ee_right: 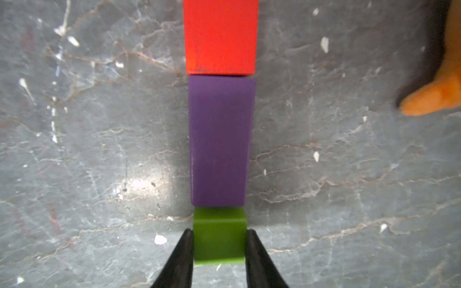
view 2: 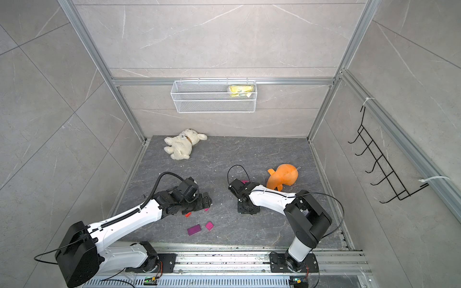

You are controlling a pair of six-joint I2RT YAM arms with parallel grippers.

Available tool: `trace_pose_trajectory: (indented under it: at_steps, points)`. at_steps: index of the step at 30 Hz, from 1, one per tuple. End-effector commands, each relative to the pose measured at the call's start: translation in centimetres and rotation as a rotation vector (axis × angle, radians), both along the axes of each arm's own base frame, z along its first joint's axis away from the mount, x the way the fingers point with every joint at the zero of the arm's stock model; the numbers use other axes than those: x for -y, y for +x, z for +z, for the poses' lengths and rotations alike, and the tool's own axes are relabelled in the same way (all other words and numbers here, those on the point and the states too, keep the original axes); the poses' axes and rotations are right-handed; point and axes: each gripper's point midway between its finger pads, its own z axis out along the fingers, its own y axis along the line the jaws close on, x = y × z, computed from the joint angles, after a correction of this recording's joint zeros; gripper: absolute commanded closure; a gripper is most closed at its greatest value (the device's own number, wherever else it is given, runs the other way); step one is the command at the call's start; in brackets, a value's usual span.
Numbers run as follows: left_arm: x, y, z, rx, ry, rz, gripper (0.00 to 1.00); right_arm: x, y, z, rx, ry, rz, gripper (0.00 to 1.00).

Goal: Assemble the number 7 with building blocks
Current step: Assemble the building block at the center of the board.

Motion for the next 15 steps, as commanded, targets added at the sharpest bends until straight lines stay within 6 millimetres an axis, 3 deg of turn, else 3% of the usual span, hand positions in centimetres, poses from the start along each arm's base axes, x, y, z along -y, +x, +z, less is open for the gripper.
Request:
trace_pose_trajectory:
  at_steps: [1,15]
  points:
    - [0.21,-0.04,0.28,0.015,0.004,-0.025,0.0,0.08,-0.07,-1.5,-0.032,-0.009,-0.03,0.66]
    - [0.08,-0.06,0.15,0.013,0.008,-0.022,0.0,0.25,0.24,-1.57,-0.03,-0.011,-0.04,0.66]
